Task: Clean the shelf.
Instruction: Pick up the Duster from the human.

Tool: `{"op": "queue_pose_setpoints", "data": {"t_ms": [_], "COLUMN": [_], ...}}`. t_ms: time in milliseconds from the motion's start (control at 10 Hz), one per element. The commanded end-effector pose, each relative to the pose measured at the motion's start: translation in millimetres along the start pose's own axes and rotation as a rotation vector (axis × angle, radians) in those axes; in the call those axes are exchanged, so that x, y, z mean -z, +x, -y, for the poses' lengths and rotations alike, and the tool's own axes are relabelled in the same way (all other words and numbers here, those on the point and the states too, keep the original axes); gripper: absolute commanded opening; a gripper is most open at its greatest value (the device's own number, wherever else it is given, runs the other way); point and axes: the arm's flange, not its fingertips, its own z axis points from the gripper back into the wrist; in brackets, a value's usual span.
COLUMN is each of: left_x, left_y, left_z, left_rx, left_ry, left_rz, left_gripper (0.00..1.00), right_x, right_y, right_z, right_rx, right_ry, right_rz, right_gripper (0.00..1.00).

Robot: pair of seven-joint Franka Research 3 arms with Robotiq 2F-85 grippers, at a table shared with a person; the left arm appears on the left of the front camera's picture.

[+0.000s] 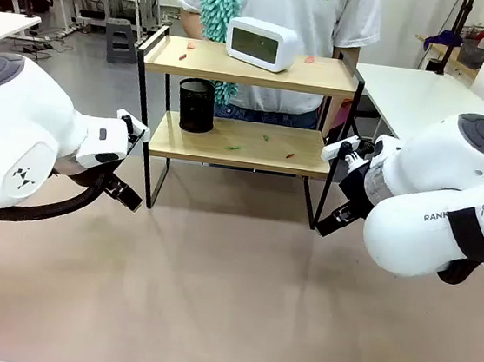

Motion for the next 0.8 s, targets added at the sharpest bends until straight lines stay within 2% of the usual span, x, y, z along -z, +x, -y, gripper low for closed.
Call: {"op": "queue_pose_setpoints", "data": {"t_ms": [0, 700], "left_x": [-0.1, -0.1], "left_y": [0.1, 0.1], "left_z": [0.0, 0.0], "left_rx": [0.0, 0.0], "left_ry": [0.0, 0.0], "left_rz": [0.0, 0.0], "left_gripper": [1.0, 1.0], "right_x": [0.0, 0.0], "right_y": [0.0, 0.0], "right_z": [0.0, 0.0], "right_rx": [0.0, 0.0], "right_ry": [0.0, 0.0], "right_rz": [0.0, 0.0], "right_gripper": [1.0, 1.0]}}
